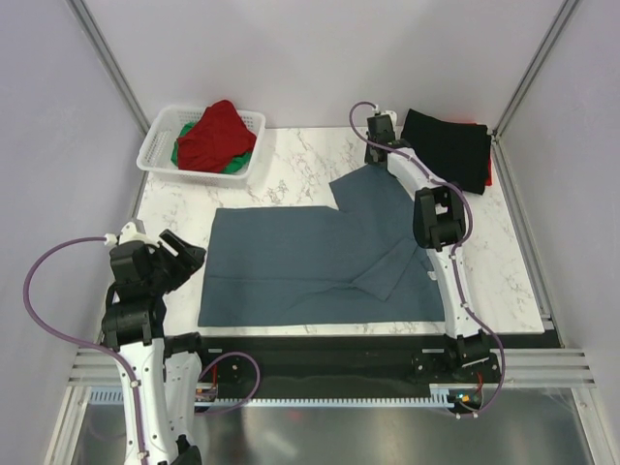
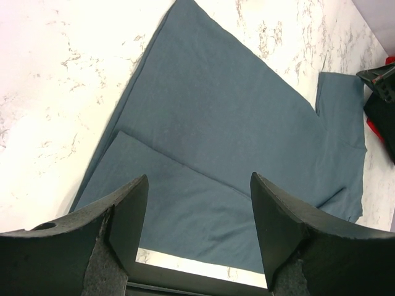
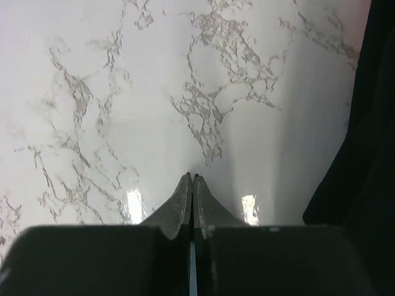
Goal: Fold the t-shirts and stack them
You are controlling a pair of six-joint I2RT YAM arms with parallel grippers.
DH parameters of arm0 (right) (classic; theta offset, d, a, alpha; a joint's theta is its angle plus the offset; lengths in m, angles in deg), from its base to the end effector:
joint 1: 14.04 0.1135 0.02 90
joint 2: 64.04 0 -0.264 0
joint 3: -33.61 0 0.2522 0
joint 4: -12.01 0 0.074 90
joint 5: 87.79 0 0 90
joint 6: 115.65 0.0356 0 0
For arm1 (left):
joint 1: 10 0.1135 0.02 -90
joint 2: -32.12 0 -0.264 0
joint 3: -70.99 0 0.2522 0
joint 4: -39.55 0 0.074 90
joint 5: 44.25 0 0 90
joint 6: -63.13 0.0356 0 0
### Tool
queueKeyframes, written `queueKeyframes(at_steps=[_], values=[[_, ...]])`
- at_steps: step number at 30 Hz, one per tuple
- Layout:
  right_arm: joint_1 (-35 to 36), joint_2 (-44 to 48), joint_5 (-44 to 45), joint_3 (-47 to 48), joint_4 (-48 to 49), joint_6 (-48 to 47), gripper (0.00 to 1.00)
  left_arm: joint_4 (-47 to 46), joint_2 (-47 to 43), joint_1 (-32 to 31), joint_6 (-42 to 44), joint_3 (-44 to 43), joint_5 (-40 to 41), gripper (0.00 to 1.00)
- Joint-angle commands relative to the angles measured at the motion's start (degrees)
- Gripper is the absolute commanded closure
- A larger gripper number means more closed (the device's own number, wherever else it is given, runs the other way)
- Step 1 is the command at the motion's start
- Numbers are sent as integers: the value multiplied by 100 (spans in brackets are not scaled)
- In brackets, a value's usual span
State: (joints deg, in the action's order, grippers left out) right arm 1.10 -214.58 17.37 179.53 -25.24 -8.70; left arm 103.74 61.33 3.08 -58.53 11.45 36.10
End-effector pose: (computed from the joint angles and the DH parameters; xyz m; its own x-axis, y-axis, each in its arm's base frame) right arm 0.5642 0.1430 0.1507 -0.6350 0.1197 -0.7632 0.1265 0.9907 0.0501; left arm 0.0967 0.0163 0.3089 -0.4160 -0.6279 -0.6578 -0.3594 0.7780 -0.5154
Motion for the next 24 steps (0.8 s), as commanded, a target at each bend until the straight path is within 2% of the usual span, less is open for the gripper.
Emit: queueKeyframes(at_steps=[1, 6, 8, 9, 10, 12, 17, 19, 24], values=[[51, 472, -171, -357, -95, 176, 100, -183, 23, -7, 63, -1, 68, 26], [86, 1454, -609, -953, 344, 703, 100, -183, 260, -7, -16, 16, 331, 28], [139, 1886, -654, -1699, 730, 818, 100, -201, 487, -16, -16, 8, 367, 28], [165, 2401, -707, -2050, 905, 940, 100, -227, 602, -7, -16, -1, 376, 28], [183, 2685, -759, -2845, 1403, 1020, 100, -262, 690, -7, -24, -10, 376, 27], [218, 3430, -813, -3597, 1819, 1152, 100, -560, 998, -7, -33, 16, 437, 27], [358, 4513, -1198, -5689, 2830, 1696, 100, -1596, 2112, -7, -25, -36, 465, 27], [411, 4673, -1278, -6516, 3460, 1829, 100, -2027, 2912, -7, 37, -290, 324, 27], [438, 4586, -1637, -7370, 4676, 1681, 100, -3398, 3968, -7, -16, -598, 34, 28]])
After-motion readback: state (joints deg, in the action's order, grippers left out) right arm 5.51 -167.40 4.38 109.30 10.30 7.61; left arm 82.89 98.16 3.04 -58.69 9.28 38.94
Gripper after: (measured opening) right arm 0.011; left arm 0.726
